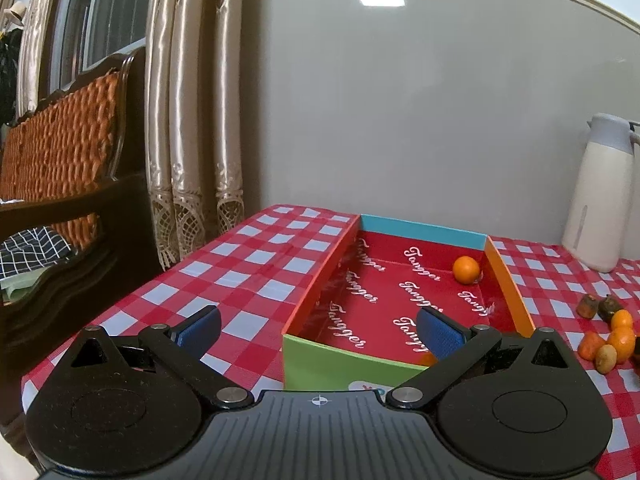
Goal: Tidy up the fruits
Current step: 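Grasp an orange with the right gripper, then carry the orange into the box and open the right gripper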
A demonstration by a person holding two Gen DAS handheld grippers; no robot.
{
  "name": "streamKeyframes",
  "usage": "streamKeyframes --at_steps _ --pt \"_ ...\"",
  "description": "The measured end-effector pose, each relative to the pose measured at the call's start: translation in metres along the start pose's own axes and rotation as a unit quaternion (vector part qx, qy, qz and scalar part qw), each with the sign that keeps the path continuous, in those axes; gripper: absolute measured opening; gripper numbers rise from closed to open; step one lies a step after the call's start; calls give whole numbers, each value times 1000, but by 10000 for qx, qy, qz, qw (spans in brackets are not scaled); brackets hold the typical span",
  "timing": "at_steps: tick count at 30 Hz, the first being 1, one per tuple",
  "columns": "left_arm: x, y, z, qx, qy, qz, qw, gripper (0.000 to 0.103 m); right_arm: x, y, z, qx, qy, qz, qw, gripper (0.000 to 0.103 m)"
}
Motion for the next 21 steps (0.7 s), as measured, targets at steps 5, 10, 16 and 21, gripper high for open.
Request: streamKeyframes --at_steps 5,10,16,21 --pt "1 0 0 16 -16 -8 10000 103 4 4 -1 -7 -1 -144 9999 39" --pt "0 1 0 30 -30 -3 10000 103 3 2 0 -27 58 -119 9999 38" --pt "0 1 -2 7 -64 -3 10000 103 2 0 -2 -70 99 -89 9999 37" --pt "-2 -1 -7 -14 -90 38 10000 103 -14 -14 -5 -149 109 270 9995 37"
Point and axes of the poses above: each gripper's, at about its wrist camera, not at the fingertips, and y roughly the way its jaws point, z to its right, x to its underside, the point moved 8 cm from there along y, roughly the way its jaws point, and after that the axes turned 15 degrees about z, right-handed, at the moved point
